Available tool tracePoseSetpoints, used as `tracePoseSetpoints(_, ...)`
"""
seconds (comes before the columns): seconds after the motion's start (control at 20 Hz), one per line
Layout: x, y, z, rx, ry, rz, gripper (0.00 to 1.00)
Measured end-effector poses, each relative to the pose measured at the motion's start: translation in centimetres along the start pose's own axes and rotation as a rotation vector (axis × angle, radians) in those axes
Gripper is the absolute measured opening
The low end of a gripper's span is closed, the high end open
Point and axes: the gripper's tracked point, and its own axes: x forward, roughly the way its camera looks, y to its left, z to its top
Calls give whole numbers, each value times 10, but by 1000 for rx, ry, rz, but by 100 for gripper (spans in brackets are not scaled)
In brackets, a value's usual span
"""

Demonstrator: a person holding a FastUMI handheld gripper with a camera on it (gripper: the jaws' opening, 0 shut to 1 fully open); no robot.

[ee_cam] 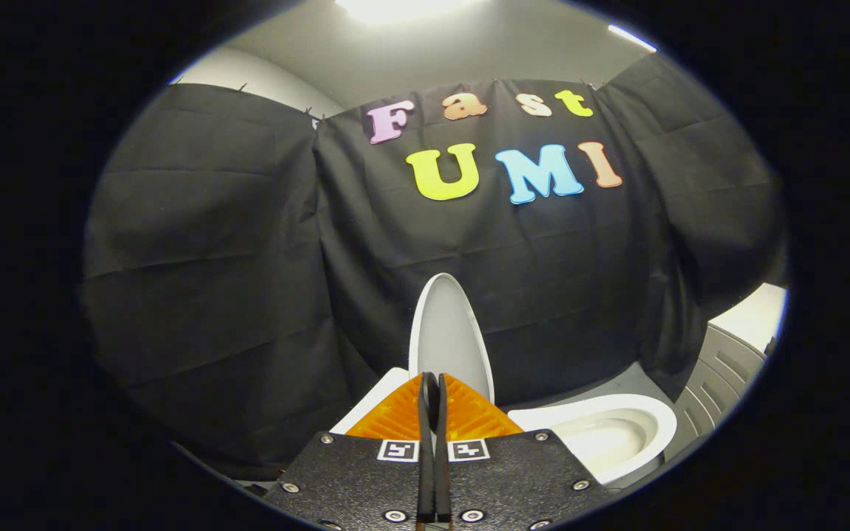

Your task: Open the toilet lid.

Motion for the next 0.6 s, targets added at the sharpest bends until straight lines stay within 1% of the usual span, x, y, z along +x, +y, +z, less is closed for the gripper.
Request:
tracePoseSetpoints(0.2,8,24,-10,-14,11,44,0)
tracePoseSetpoints(0.4,11,42,-17,-24,33,65,0)
tracePoseSetpoints(0.6,24,71,-28,11,72,148,0)
